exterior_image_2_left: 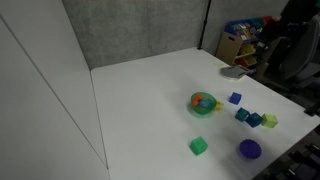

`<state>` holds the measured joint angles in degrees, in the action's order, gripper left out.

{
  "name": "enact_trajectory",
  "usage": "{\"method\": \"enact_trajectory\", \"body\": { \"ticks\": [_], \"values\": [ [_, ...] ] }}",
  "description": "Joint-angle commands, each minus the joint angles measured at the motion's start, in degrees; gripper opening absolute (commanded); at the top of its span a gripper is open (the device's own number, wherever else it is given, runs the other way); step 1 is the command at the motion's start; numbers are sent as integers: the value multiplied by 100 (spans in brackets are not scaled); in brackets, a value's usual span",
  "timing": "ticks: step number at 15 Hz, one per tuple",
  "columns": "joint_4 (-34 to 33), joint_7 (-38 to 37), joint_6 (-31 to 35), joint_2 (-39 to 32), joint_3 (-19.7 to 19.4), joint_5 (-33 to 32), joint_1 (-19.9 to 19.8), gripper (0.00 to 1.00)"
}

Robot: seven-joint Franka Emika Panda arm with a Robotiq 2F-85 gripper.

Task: Put the orange toy in the green bowl.

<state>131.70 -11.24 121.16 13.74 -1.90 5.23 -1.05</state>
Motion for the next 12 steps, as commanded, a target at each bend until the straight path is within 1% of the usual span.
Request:
{"method": "enact_trajectory", "body": {
  "ticks": [1, 5, 7, 8, 9, 12],
  "values": [
    [-66, 160, -654, 624, 11, -376, -154, 100],
    [-587, 398, -1692, 863, 8, -615, -170, 100],
    [-778, 520, -1992, 896, -6, -638, -159, 100],
    [-826, 550, -2089, 910, -1, -664, -160, 100],
    [-626, 368, -1826, 933, 33, -559, -157, 100],
    [-633, 378, -1855, 925, 33, -562, -156, 100]
  ]
}}
